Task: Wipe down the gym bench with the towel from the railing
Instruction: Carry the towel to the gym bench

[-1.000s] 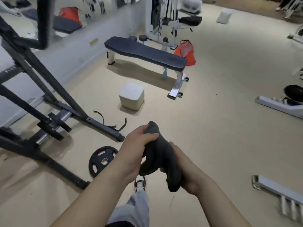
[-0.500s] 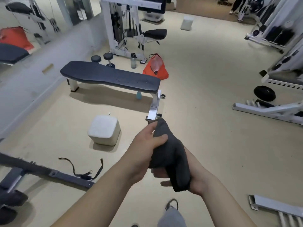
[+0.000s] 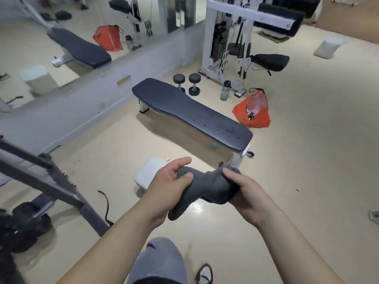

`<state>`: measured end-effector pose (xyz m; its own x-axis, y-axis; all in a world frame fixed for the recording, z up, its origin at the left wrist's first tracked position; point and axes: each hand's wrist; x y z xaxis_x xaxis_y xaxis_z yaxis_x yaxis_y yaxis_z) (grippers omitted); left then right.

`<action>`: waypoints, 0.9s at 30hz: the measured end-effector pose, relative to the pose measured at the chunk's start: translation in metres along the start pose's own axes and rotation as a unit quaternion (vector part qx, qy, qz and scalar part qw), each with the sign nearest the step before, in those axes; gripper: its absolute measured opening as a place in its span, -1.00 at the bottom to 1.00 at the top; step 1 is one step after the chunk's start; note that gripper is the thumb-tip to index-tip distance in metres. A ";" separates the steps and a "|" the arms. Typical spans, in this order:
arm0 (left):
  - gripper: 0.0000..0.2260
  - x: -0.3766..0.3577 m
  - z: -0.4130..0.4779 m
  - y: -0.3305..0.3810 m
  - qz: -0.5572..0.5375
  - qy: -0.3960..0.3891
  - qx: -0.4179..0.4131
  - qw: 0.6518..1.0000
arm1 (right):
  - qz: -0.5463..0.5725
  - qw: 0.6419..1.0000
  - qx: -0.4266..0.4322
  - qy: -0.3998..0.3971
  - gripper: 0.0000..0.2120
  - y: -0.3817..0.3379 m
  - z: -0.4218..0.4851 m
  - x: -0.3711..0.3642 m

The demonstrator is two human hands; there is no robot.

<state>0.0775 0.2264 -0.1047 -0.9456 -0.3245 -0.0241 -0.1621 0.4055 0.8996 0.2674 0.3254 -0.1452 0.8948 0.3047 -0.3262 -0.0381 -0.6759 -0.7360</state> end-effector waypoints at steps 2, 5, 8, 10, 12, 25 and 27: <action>-0.64 0.011 0.032 0.010 0.015 0.042 -0.004 0.999 | -0.076 0.997 -0.007 -0.014 -0.68 -0.025 0.039 -0.010; -0.63 0.033 0.084 0.022 0.054 0.087 -0.004 0.995 | -0.186 0.982 -0.020 -0.007 -0.70 -0.059 0.097 -0.031; -0.60 0.060 0.140 0.038 0.104 0.112 -0.002 0.988 | -0.209 0.975 -0.033 0.069 -0.49 -0.092 0.157 -0.053; -0.67 0.077 0.182 0.052 0.119 0.122 0.002 0.985 | -0.189 0.977 -0.027 0.097 -0.39 -0.117 0.195 -0.066; -0.81 0.093 0.226 0.068 0.125 0.127 0.008 0.984 | -0.204 0.977 -0.021 0.065 -0.43 -0.146 0.228 -0.082; -0.87 0.150 0.471 0.168 0.409 0.144 -0.069 0.898 | -0.521 0.842 0.140 0.026 -0.69 -0.280 0.440 -0.126; -0.93 0.159 0.512 0.181 0.451 0.136 -0.071 0.879 | -0.506 0.853 0.127 0.009 -0.76 -0.301 0.482 -0.129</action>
<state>-0.2470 0.6852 -0.1692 -0.5666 -0.1261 0.8143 0.6739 0.4977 0.5460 -0.0505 0.8128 -0.1677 0.5324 0.6347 0.5601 0.6653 0.0954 -0.7404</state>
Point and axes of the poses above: each hand's wrist, its own z-axis towards the middle knuckle, its own x-axis out of the back of the hand, y = z × x
